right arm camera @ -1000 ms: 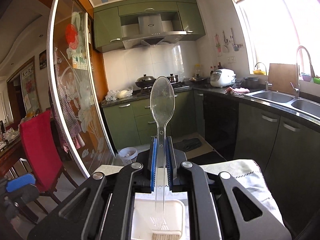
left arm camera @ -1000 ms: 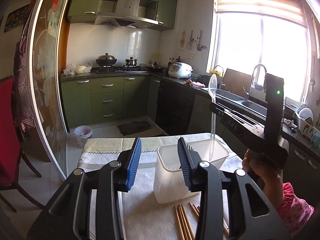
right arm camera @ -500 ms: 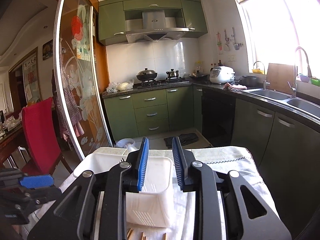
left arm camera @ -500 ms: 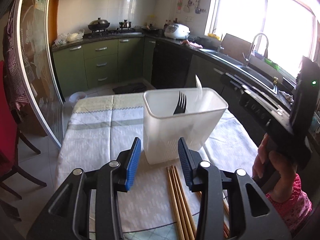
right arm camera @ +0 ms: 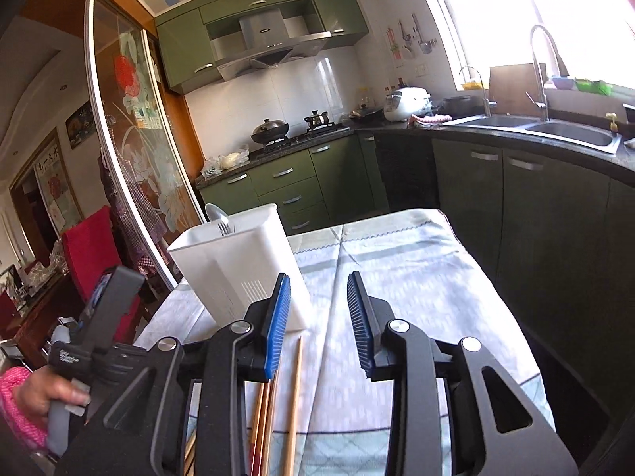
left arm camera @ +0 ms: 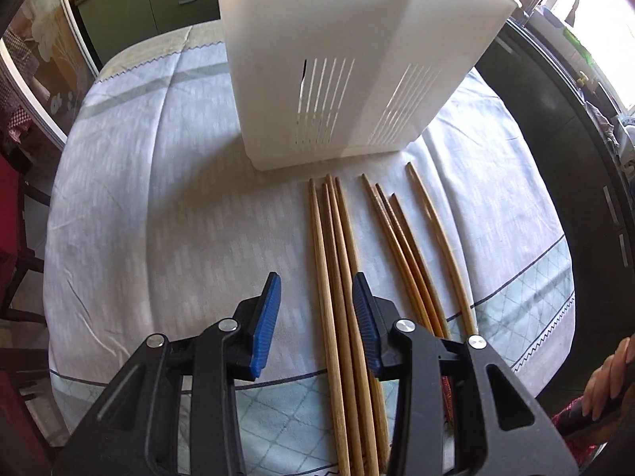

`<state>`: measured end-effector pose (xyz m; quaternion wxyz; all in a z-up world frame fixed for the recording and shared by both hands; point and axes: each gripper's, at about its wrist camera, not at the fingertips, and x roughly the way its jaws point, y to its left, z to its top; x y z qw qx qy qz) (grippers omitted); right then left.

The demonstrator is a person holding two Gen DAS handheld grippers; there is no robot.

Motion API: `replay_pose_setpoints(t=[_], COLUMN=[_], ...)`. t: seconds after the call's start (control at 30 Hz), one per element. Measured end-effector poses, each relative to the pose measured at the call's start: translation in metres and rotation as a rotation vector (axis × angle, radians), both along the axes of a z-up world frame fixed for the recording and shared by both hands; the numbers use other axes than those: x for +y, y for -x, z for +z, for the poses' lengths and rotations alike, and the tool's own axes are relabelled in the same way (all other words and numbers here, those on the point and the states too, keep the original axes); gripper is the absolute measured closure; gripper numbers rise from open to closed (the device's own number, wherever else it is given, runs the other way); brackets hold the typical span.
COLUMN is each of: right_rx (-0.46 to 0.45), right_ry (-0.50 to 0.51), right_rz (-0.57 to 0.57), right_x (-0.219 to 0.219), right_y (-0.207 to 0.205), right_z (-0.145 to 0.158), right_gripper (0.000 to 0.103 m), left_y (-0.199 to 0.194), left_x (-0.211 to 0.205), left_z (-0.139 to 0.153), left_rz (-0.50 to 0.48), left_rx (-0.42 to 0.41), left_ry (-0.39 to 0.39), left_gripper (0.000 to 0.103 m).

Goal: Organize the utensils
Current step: 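Lower the left gripper onto a wooden chopstick and close on it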

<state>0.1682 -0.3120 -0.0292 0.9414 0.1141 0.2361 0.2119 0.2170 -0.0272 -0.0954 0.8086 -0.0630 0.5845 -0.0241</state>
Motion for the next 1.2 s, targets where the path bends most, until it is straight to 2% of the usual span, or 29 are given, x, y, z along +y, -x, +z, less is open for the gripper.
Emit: replay_pose_setpoints(t=[0.03,0.07,0.3,0.63,0.7,0.8,0.9,1.03,1.2], right_rx=[0.01,0.015,0.043,0.086,0.093,0.111,0.142,0.246,0.427], right_ry=[-0.012,-0.023,-0.062,-0.055,-0.044,-0.03,0.003,0.069,0.249], right_rz=[0.001,0.001,-0.002,0.019,0.026,0.033,0.054,0.141,0.273], right_x=[-0.004,-0.009,-0.02,-0.011,-0.007,-0.002,0.006,0.022,0.061], right_y=[0.003,0.007,0.015,0.011,0.009,0.006,0.0,-0.019,-0.056], right_z=[-0.002,-0.005,-0.009,-0.012,-0.012,-0.014,-0.018,-0.025,-0.046], right_gripper=[0.063,0.062,0.062,0.062,0.062,0.058,0.056,0.056,0.056], left_y=[-0.001,-0.002,-0.002,-0.007,-0.007,-0.006,-0.006,-0.003,0.009], left_x=[0.0,-0.001,0.002,-0.002,-0.011,-0.016,-0.018,-0.011,0.001], left_z=[-0.003,-0.005,-0.008,-0.02,-0.021,-0.022,-0.022,-0.015,0.017], left_rz=[0.002,0.003,0.017,-0.015,-0.027,-0.037,-0.043,-0.032,-0.014], left_rx=[0.016,0.025,0.039,0.066,0.064,0.066,0.067,0.051,-0.053], left_ry=[0.007,0.006,-0.045,-0.063,-0.081,-0.083,-0.065,-0.045,-0.04], left_gripper=[0.071,0.071,0.076,0.08,0.082,0.095,0.095,0.096,0.096])
